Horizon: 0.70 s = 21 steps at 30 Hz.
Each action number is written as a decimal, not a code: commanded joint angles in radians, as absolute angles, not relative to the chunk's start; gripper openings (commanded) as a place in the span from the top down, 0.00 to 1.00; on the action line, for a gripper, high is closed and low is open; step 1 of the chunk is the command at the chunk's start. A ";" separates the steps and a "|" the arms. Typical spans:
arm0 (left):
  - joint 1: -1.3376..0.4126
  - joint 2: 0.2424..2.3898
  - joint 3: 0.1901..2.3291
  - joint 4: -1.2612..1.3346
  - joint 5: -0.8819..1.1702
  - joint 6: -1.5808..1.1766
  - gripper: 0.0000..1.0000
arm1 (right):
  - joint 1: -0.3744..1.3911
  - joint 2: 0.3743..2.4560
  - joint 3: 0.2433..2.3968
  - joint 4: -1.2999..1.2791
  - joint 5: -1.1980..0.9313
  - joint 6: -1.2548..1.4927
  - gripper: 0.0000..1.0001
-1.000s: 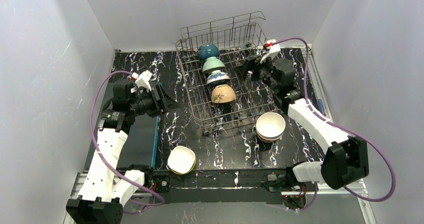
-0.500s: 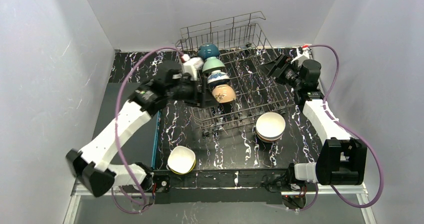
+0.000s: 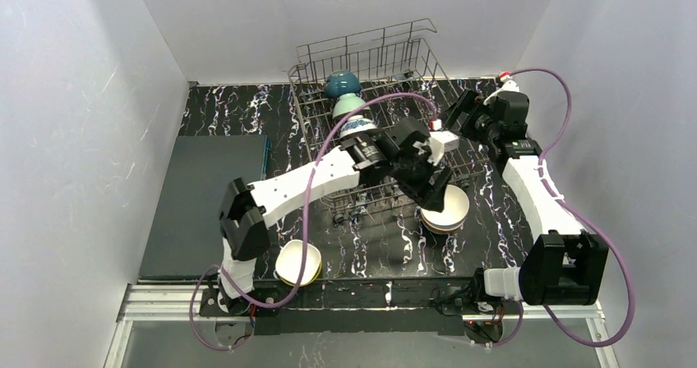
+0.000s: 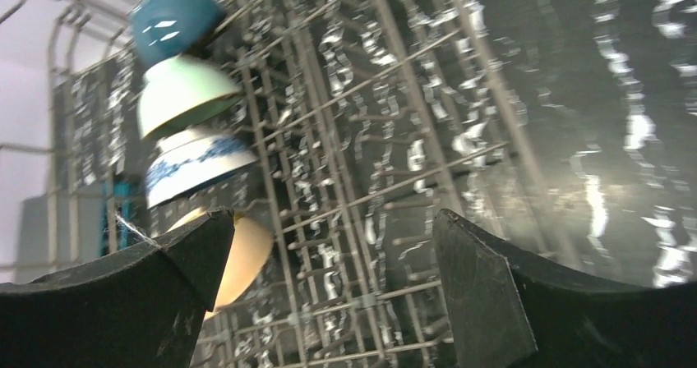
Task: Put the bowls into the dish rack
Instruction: Turn the bowl upside down on the dish rack, then pick up the bowl from the center of the board.
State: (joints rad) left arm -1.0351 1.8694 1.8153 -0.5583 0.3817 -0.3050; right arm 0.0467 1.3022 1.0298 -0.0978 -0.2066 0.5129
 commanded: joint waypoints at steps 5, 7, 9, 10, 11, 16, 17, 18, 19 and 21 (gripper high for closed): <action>-1.095 2.032 1.990 -0.604 0.320 -0.221 0.32 | 0.041 1.258 1.123 -0.272 0.198 0.351 0.01; -1.102 2.080 2.040 -0.603 0.330 -0.213 0.32 | 0.041 1.256 1.110 -0.272 0.190 0.353 0.01; -1.109 2.119 2.079 -0.596 0.346 -0.209 0.33 | 0.041 1.260 1.094 -0.266 0.186 0.356 0.01; -1.113 2.135 2.090 -0.589 0.350 -0.210 0.35 | 0.041 1.269 1.090 -0.269 0.190 0.355 0.01; -1.117 2.147 2.094 -0.577 0.351 -0.210 0.36 | 0.041 1.283 1.087 -0.275 0.194 0.357 0.01; -1.134 2.198 2.086 -0.498 0.378 -0.218 0.38 | 0.028 1.373 1.081 -0.313 0.118 0.377 0.01; -1.137 2.205 2.086 -0.488 0.385 -0.221 0.38 | 0.026 1.377 1.076 -0.309 0.094 0.380 0.02; -1.140 2.213 2.086 -0.480 0.389 -0.224 0.39 | 0.026 1.377 1.071 -0.298 0.071 0.382 0.03; -1.144 2.219 2.086 -0.474 0.395 -0.227 0.39 | 0.025 1.375 1.062 -0.287 0.047 0.384 0.04; -1.153 2.229 2.084 -0.464 0.409 -0.227 0.40 | 0.023 1.369 1.054 -0.276 0.012 0.379 0.07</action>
